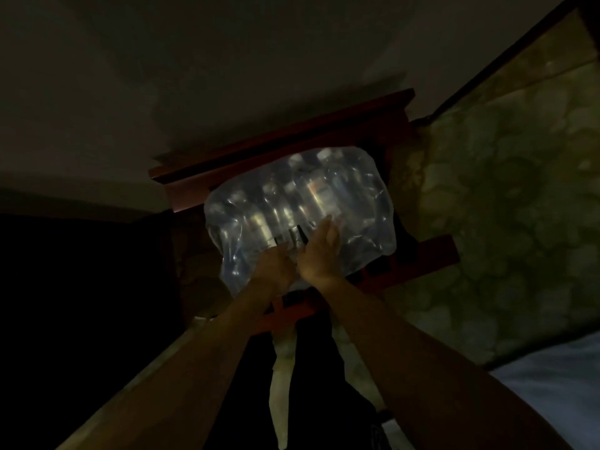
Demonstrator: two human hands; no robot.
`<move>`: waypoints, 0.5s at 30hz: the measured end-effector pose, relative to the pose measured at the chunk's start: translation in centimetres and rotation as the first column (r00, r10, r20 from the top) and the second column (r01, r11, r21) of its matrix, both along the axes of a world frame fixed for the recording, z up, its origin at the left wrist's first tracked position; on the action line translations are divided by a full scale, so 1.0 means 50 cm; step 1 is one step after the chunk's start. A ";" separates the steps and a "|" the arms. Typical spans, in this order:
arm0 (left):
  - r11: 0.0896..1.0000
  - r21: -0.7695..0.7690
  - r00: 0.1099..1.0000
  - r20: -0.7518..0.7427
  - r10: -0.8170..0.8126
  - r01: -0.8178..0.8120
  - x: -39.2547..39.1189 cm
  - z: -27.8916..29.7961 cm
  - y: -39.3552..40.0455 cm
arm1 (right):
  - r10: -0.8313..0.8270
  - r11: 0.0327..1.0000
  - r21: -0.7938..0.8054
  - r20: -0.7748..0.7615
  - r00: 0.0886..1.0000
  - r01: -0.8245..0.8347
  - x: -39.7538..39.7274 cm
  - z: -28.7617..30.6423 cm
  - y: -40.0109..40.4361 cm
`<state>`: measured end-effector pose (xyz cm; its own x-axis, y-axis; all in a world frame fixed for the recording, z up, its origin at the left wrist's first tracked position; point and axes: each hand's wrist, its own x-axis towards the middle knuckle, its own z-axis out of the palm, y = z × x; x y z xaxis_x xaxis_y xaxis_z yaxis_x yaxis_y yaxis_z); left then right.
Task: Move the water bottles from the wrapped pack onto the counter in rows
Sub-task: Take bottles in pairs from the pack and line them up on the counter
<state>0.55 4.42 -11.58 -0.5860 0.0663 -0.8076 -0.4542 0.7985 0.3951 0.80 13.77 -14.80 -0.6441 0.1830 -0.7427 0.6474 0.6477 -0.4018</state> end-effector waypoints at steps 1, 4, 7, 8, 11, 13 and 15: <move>1.000 -0.014 1.000 0.013 -0.007 0.008 -0.001 -0.010 -0.003 | -0.004 1.000 0.001 -0.011 1.000 0.004 -0.003 -0.006 0.001; 0.999 -0.036 0.999 0.033 -0.002 0.003 -0.005 -0.037 -0.006 | -0.024 0.999 0.038 -0.022 0.999 0.025 -0.018 -0.021 -0.003; 0.999 -0.049 0.998 0.062 0.000 0.003 -0.009 -0.057 0.002 | 0.002 0.982 0.188 -0.057 0.998 0.008 -0.030 -0.030 -0.005; 0.999 -0.053 0.998 0.065 0.001 0.002 -0.010 -0.063 0.006 | 0.038 0.968 0.252 -0.071 0.997 -0.019 -0.032 -0.033 -0.005; 0.998 -0.033 0.993 0.094 0.065 -0.062 -0.009 -0.078 0.016 | 0.145 0.908 0.405 -0.066 0.987 -0.106 -0.038 -0.040 0.000; 0.994 -0.025 0.989 0.105 0.104 -0.102 -0.009 -0.088 0.018 | 0.179 0.879 0.457 -0.050 0.983 -0.137 -0.043 -0.044 0.004; 0.993 -0.029 0.988 0.106 0.116 -0.113 -0.009 -0.095 0.018 | 0.168 0.883 0.450 -0.037 0.985 -0.133 -0.045 -0.048 0.009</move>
